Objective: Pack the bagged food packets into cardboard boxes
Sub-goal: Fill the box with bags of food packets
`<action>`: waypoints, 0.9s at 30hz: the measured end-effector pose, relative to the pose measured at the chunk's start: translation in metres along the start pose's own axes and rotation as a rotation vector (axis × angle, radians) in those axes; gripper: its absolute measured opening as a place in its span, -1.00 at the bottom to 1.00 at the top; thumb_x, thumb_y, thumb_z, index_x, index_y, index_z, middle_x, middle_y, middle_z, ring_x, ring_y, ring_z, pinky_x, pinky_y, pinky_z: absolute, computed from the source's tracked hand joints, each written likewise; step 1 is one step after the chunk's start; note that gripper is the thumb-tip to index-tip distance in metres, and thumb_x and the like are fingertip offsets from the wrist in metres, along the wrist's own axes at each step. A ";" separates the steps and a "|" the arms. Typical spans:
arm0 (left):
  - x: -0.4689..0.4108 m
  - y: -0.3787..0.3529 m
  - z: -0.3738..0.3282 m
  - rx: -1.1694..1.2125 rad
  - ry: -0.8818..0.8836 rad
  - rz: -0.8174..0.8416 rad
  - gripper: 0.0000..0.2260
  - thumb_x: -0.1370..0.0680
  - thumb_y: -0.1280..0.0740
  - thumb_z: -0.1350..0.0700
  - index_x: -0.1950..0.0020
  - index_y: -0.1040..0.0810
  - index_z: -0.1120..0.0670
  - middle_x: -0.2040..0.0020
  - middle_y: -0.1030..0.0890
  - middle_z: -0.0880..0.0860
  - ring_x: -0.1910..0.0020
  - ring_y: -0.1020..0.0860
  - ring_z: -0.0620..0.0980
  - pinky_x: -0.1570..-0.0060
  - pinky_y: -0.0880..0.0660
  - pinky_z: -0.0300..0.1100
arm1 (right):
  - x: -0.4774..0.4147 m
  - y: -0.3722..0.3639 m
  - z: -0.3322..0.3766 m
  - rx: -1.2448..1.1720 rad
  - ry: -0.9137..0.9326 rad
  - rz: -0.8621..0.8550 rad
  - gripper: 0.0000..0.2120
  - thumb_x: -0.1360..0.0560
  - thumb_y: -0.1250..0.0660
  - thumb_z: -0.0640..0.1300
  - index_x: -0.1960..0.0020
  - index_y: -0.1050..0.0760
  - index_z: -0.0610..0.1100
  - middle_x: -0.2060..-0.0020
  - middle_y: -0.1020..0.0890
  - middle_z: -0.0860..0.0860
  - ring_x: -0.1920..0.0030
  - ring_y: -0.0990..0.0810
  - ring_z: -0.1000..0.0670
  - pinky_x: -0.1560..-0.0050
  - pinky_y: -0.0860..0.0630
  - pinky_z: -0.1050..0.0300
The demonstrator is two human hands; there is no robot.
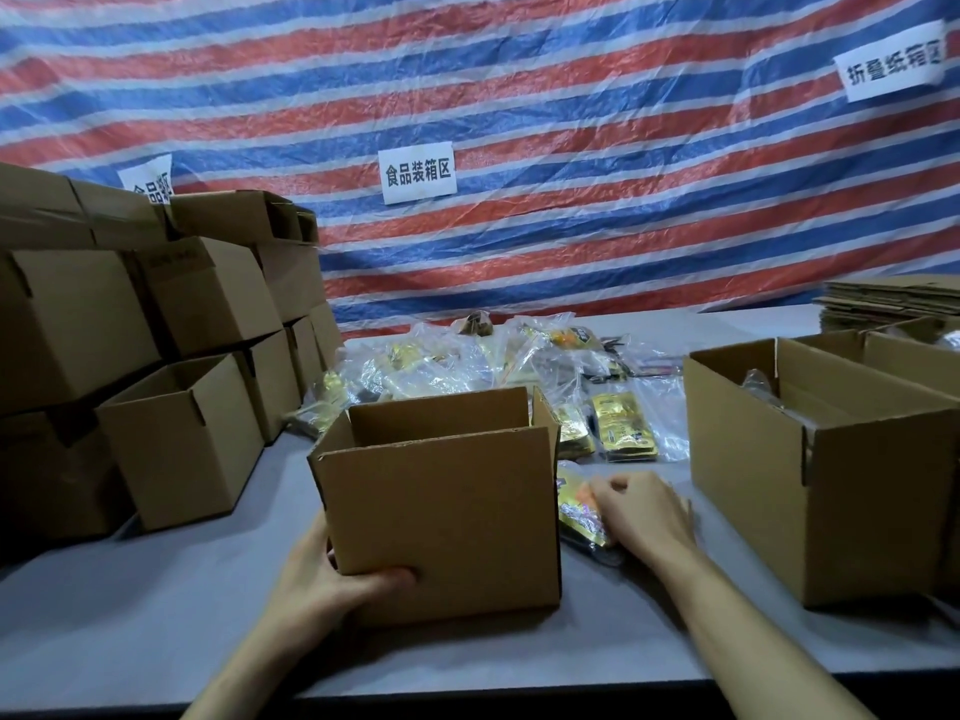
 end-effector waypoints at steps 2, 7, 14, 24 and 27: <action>0.000 -0.001 0.000 -0.002 -0.006 -0.005 -0.16 0.01 -0.67 -0.15 -0.24 -0.58 0.01 -0.08 -0.73 -0.08 -0.06 -0.68 -0.11 -0.06 -0.53 -0.11 | -0.002 0.001 -0.001 -0.155 0.031 0.010 -0.79 -0.54 -0.29 0.00 0.25 -0.58 0.06 0.34 -0.68 0.09 0.13 -0.65 -0.07 -0.10 -0.51 -0.02; 0.001 -0.002 -0.001 0.011 -0.009 -0.018 -0.18 0.02 -0.65 -0.14 -0.21 -0.57 -0.01 -0.07 -0.72 -0.12 -0.05 -0.68 -0.14 -0.03 -0.52 -0.16 | 0.002 0.011 0.006 -0.546 0.115 -0.119 -0.90 -0.61 -0.31 -0.18 0.09 -0.50 -0.10 0.14 -0.70 -0.05 0.16 -0.65 -0.04 0.08 -0.57 -0.03; 0.001 -0.003 -0.002 0.017 -0.004 -0.008 -0.19 0.02 -0.65 -0.16 -0.21 -0.56 -0.03 -0.07 -0.72 -0.15 -0.03 -0.67 -0.16 0.01 -0.52 -0.22 | 0.004 0.031 0.006 -1.199 0.193 -0.286 -0.82 -0.63 -0.24 -0.35 0.05 -0.37 -0.11 -0.11 -0.68 -0.23 -0.16 -0.68 -0.08 -0.25 -0.57 -0.01; 0.001 -0.005 0.001 0.062 0.012 0.012 -0.15 0.00 -0.68 -0.15 -0.25 -0.56 -0.02 -0.10 -0.71 -0.11 -0.06 -0.67 -0.12 -0.04 -0.54 -0.14 | -0.003 0.006 -0.005 -1.037 0.025 -0.148 -0.43 -0.50 -0.49 -0.23 -0.45 -0.40 -0.22 0.25 -0.74 0.03 0.20 -0.73 0.02 0.19 -0.68 0.08; 0.000 -0.006 0.002 0.069 0.014 0.032 -0.11 0.01 -0.71 -0.20 -0.28 -0.54 -0.03 -0.11 -0.72 -0.10 -0.09 -0.68 -0.10 0.00 -0.59 -0.19 | -0.007 0.001 -0.017 -1.141 -0.134 -0.118 -0.71 -0.51 -0.44 -0.34 -0.22 -0.56 -0.29 0.14 -0.72 -0.17 0.20 -0.70 -0.10 0.13 -0.67 0.07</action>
Point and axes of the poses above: each hand's wrist, its own x-axis away from the middle knuckle, its own y-axis out of the back of the hand, z = x × y, the point moved 8 cm from there along -x, towards the middle knuckle
